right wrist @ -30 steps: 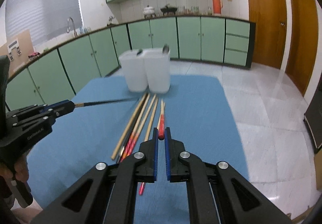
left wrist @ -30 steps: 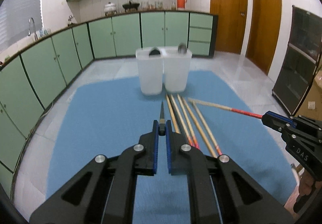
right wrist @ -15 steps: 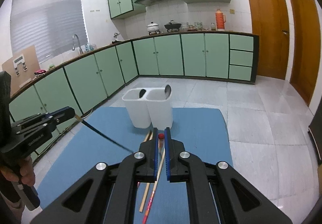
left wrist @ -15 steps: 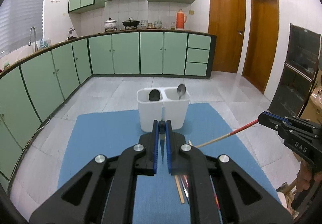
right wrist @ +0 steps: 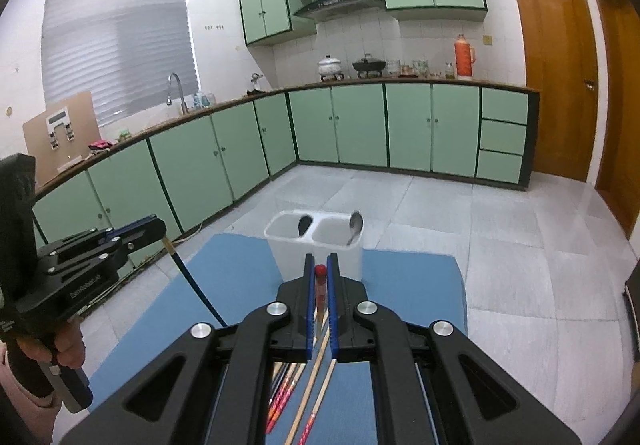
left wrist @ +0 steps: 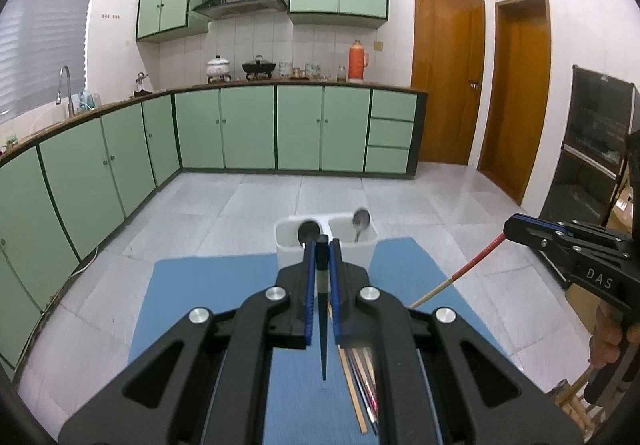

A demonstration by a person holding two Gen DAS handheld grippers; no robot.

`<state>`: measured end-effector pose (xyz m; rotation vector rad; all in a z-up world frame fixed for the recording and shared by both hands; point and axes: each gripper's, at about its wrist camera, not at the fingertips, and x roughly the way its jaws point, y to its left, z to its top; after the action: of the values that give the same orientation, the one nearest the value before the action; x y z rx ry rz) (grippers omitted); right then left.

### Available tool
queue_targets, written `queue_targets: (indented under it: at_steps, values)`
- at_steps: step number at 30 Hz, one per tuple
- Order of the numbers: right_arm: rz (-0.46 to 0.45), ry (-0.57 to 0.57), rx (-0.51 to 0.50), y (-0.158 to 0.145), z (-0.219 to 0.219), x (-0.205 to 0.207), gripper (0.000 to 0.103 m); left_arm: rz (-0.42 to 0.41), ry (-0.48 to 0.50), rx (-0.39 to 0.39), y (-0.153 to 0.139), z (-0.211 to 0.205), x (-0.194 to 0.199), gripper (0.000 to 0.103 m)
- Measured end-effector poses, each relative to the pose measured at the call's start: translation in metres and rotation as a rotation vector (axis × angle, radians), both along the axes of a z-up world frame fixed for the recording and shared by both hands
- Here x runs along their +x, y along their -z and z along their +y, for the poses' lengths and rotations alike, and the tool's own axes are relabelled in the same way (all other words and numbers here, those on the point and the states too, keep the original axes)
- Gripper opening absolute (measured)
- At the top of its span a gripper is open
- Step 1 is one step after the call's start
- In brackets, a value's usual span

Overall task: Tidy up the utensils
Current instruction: 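Lift both chopsticks over the white holder and open both tools to drop them in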

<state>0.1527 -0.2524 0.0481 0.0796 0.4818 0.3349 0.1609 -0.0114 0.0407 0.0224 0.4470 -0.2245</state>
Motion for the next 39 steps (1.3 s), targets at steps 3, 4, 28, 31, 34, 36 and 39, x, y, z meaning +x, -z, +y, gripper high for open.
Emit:
queue_targets:
  at_steps: [3,4,28,31,34,36,39]
  values:
    - [-0.043,-0.006,0.007,-0.019,-0.002,0.006,0.005,-0.047,-0.007,-0.012,-0.018,0.002,0.006,0.006]
    - [-0.059,-0.007,0.009,-0.025,-0.002,0.008,0.005,-0.064,-0.01,-0.016,-0.024,0.002,0.008,0.006]
    - [-0.057,-0.003,-0.092,-0.031,0.035,0.142,0.005,-0.175,-0.029,-0.027,-0.036,-0.03,0.165,0.006]
    - [-0.022,-0.026,-0.099,-0.015,0.043,0.15,0.005,-0.134,-0.029,-0.022,-0.018,-0.026,0.176,0.006]
    - [0.013,-0.039,-0.096,-0.001,0.047,0.158,0.005,-0.094,-0.026,-0.022,-0.002,-0.021,0.181,0.006]
    - [0.035,-0.048,-0.093,0.006,0.048,0.162,0.006,-0.057,-0.023,-0.02,0.008,-0.017,0.186,0.006]
    - [0.063,-0.056,-0.082,0.016,0.048,0.161,0.007,-0.016,-0.023,-0.024,0.02,-0.012,0.186,0.007]
